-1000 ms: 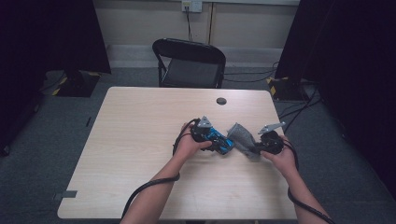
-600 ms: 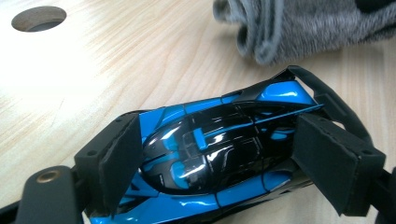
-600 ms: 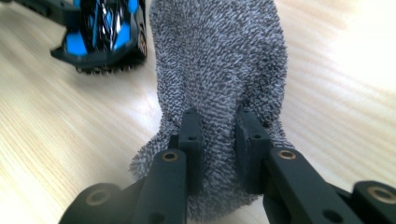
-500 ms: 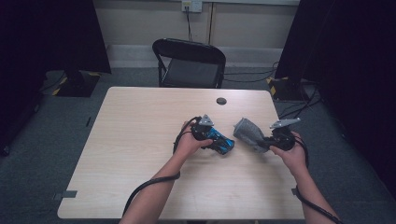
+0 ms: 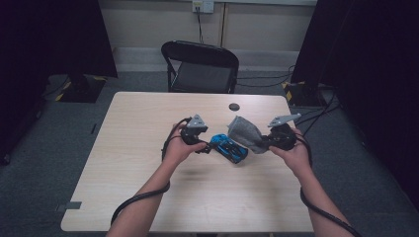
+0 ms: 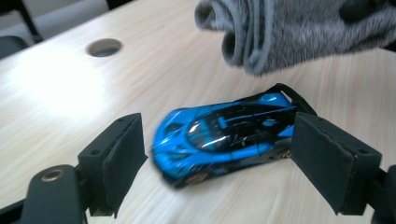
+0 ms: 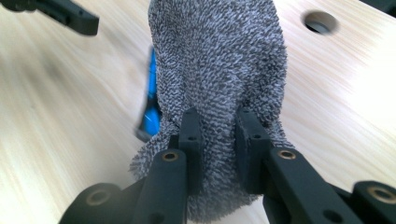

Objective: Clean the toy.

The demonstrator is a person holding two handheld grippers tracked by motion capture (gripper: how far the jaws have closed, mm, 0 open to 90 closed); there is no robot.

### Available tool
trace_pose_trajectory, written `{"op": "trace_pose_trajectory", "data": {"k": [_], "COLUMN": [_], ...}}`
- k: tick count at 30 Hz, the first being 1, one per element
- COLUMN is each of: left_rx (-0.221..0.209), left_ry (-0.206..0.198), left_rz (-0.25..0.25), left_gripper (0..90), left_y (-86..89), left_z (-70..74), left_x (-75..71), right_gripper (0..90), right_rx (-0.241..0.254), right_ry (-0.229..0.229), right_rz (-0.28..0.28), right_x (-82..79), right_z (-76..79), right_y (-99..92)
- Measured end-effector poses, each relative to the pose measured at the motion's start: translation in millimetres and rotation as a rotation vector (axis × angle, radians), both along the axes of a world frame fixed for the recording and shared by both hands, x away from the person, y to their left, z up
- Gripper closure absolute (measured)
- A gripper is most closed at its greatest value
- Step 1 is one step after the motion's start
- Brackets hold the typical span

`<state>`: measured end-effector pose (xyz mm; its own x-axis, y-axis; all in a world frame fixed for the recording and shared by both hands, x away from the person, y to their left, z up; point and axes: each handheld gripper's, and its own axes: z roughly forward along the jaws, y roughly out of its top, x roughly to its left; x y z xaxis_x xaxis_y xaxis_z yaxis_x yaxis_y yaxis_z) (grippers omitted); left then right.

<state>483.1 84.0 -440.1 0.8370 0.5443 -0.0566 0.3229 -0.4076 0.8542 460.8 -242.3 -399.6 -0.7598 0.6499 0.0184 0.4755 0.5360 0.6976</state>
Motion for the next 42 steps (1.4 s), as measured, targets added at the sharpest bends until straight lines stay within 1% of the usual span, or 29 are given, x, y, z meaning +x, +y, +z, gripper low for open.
{"op": "trace_pose_trajectory", "data": {"k": [1,3,4,5,6,7,8,9,10,11,15,19,20,21,22,23,24,25,26,28,33,35,36,37,38,39,40,41,42], "left_rx": [0.0,-0.011,-0.029,-0.029,-0.028,-0.03,-0.035,-0.035,-0.031,-0.031,-0.028,-0.034,-0.029,-0.029,-0.031,-0.029,-0.029,-0.029,-0.027,-0.019,-0.01,-0.006,-0.004,-0.007,0.006,0.006,0.017,0.016,0.029], "left_ry": [0.0,-0.004,-0.014,-0.014,-0.025,-0.032,-0.038,-0.038,-0.05,-0.05,-0.051,-0.047,-0.043,-0.043,-0.04,-0.041,-0.036,-0.036,-0.032,-0.018,-0.001,0.005,0.008,0.017,0.02,0.02,0.016,0.024,0.021], "left_rz": [0.0,0.016,0.033,0.033,0.042,0.05,0.068,0.068,0.085,0.085,0.095,0.116,0.123,0.123,0.129,0.13,0.135,0.135,0.13,0.122,0.112,0.103,0.096,0.089,0.071,0.071,0.065,0.06,0.052], "left_gripper": [17.6,17.6,17.6,17.6,17.6,17.6,17.6,17.6,17.6,17.7,17.7,17.7,17.9,18.1,18.5,18.5,18.6,18.6,19.0,20.1,21.0,21.6,21.8,22.7,22.8,22.9,22.9,23.2,23.3], "left_y": [0.0,13.8,27.8,27.8,34.9,41.4,53.8,53.8,64.9,64.9,79.1,88.7,92.5,92.5,93.9,95.4,97.4,97.4,97.9,98.7,97.2,95.5,94.4,92.9,90.3,90.3,89.4,87.9,86.8], "left_z": [0.0,4.9,9.9,9.9,12.3,14.2,17.3,17.3,19.1,19.1,16.1,9.1,5.8,5.8,4.2,2.9,-0.1,-0.1,-2.2,-10.4,-22.4,-27.7,-29.9,-32.0,-35.3,-35.3,-36.4,-37.8,-38.8], "left_x": [0.0,-3.1,-6.1,-6.1,-7.3,-8.7,-11.3,-11.3,-14.2,-14.2,-21.4,-27.3,-29.7,-29.7,-31.1,-32.1,-34.5,-34.5,-35.4,-37.6,-37.4,-36.7,-36.4,-36.3,-35.1,-35.1,-34.4,-34.0,-33.2], "right_gripper": [75.2,75.3,75.3,75.3,75.3,75.3,75.2,75.2,75.2,75.2,75.2,75.2,75.2,75.2,75.2,75.2,75.1,75.1,75.1,74.8,73.9,71.5,70.0,65.6,61.0,61.0,56.7,53.9,50.1], "right_rx": [0.0,-0.001,-0.011,-0.011,-0.007,-0.007,-0.009,-0.009,-0.025,-0.025,-0.036,-0.054,-0.053,-0.053,-0.069,-0.069,-0.068,-0.068,-0.078,-0.076,-0.088,-0.084,-0.084,-0.093,-0.086,-0.086,-0.082,-0.093,-0.106], "right_ry": [0.0,0.001,0.005,0.005,0.008,0.008,0.015,0.015,0.021,0.021,0.036,0.052,0.063,0.063,0.068,0.068,0.075,0.075,0.08,0.082,0.08,0.076,0.074,0.056,0.053,0.053,0.052,0.04,0.028], "right_rz": [0.0,0.035,0.065,0.065,0.094,0.094,0.132,0.132,0.164,0.164,0.236,0.31,0.338,0.338,0.367,0.367,0.393,0.393,0.414,0.43,0.448,0.457,0.455,0.453,0.444,0.444,0.432,0.419,0.404], "right_x": [0.0,0.7,2.1,2.1,3.0,3.0,4.1,4.1,4.8,4.8,5.4,4.3,3.6,3.6,2.8,2.8,2.8,2.8,3.3,4.4,8.0,9.6,10.1,10.7,11.2,11.2,11.8,12.5,13.2], "right_z": [0.0,-0.5,-2.0,-2.0,-3.6,-3.6,-6.3,-6.3,-10.3,-10.3,-21.8,-35.1,-41.0,-41.0,-46.0,-46.0,-50.9,-50.9,-55.1,-58.5,-63.3,-65.1,-65.9,-67.4,-68.2,-68.2,-68.9,-69.3,-69.5], "right_y": [0.0,15.4,31.0,31.0,47.0,47.0,63.5,63.5,80.2,80.2,110.4,135.8,146.4,146.4,156.5,156.5,165.1,165.1,172.1,176.8,182.6,184.4,184.8,185.0,184.5,184.5,183.7,182.6,181.2]}}
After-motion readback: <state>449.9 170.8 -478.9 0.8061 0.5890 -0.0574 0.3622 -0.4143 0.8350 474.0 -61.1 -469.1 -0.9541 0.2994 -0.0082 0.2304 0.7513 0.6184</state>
